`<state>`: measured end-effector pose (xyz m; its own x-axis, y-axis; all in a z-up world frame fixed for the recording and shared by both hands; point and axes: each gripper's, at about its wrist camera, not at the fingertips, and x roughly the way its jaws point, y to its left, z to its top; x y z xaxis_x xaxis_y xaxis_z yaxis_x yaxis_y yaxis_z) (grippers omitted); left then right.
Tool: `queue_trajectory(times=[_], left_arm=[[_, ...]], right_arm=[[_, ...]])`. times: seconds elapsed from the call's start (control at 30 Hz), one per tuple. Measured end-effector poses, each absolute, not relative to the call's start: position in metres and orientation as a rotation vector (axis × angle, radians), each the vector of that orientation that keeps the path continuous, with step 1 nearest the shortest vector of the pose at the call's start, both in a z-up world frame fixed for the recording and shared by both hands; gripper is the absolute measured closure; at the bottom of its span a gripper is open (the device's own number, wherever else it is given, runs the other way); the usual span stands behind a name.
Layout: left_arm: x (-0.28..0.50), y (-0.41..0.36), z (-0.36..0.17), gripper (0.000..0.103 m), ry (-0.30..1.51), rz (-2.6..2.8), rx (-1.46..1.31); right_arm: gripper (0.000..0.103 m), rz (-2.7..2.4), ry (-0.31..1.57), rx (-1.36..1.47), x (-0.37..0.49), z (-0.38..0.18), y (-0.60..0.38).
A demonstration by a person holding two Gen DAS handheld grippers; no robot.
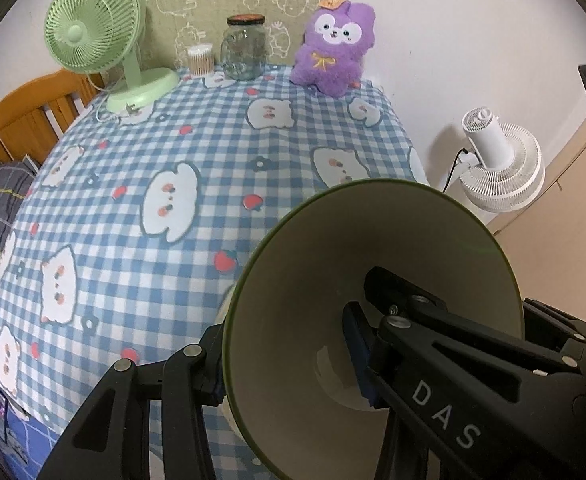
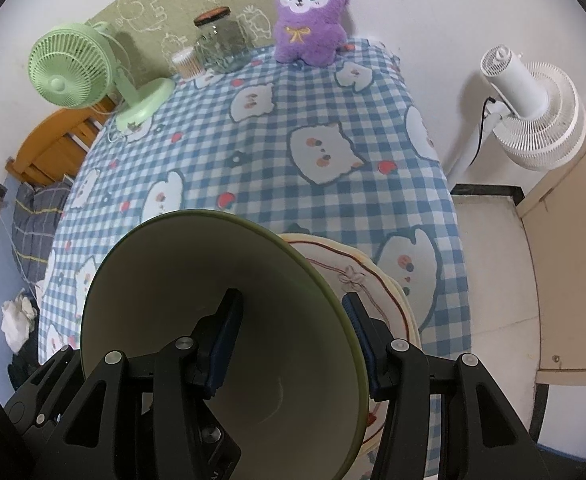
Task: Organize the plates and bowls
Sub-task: 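Lift the bowl stack with the right tool and carry it over the plates, then lower the bowl stack onto the plate stack and open the right tool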
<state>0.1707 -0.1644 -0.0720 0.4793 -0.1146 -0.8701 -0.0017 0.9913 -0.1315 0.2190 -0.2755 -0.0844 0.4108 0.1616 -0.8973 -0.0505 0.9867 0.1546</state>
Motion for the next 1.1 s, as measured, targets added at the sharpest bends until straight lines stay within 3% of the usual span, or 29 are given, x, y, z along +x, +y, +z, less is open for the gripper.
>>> queue_trajectory(times=[0.87, 0.93, 1.0, 1.1], left_arm=[[0.176, -0.173, -0.098, 0.053, 1.109, -0.023, -0.155], [0.176, -0.173, -0.099, 0.050, 1.115, -0.021, -0.155], [0.176, -0.173, -0.099, 0.033, 1.114, -0.020, -0.153], [0.174, -0.171, -0.094, 0.029, 1.081, 0.000, -0.129]], right_arm=[[0.048, 0.174, 1.193, 0.065, 0.232, -0.110, -0.282], [0.048, 0.164, 1.188, 0.051, 0.231, -0.109, -0.282], [0.039, 0.169, 1.168, 0.037, 0.229, -0.107, -0.282], [0.026, 0.136, 1.113, 0.000, 0.224, -0.100, -0.281]])
